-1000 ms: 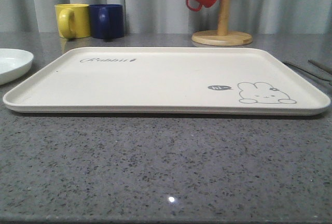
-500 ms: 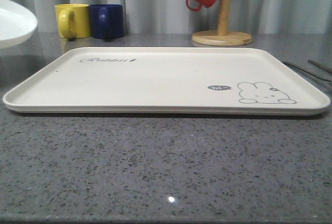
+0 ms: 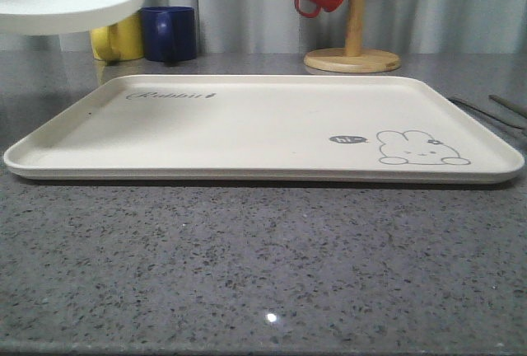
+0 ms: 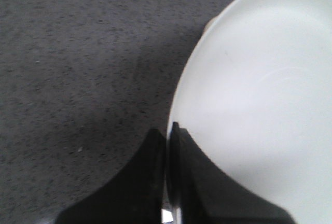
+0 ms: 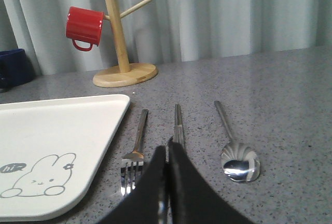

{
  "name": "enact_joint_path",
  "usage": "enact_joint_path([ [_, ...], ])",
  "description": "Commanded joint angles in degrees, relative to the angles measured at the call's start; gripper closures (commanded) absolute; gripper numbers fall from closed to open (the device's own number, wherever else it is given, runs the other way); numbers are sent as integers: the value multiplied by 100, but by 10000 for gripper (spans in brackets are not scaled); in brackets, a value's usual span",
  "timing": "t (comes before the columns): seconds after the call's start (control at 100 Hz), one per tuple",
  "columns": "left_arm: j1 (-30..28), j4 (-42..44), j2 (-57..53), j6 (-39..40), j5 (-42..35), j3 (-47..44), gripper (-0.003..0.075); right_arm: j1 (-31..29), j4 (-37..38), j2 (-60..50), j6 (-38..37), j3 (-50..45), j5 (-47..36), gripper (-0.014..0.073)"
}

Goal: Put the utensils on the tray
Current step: 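Carry the plate over the tray and lower it onto the tray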

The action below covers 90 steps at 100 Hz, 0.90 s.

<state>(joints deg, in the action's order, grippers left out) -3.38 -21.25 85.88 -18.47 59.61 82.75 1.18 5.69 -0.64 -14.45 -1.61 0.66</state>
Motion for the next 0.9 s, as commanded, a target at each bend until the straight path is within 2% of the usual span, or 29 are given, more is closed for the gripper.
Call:
enact_joint_path([
  [0.0,329,-274,-59,2,-296,199,738,-5,41,-123,54,106,-464,662],
  [0.2,933,-408,434,2,-359,211,738,-5,41,-123,54,106,-464,662],
  [0.39,1245,-616,916,2,-532,211,738,-5,41,-123,54,106,-464,662],
  [0.89,1297,-832,1477,2,-633,263,738,-5,41,-123,54,106,-464,662],
])
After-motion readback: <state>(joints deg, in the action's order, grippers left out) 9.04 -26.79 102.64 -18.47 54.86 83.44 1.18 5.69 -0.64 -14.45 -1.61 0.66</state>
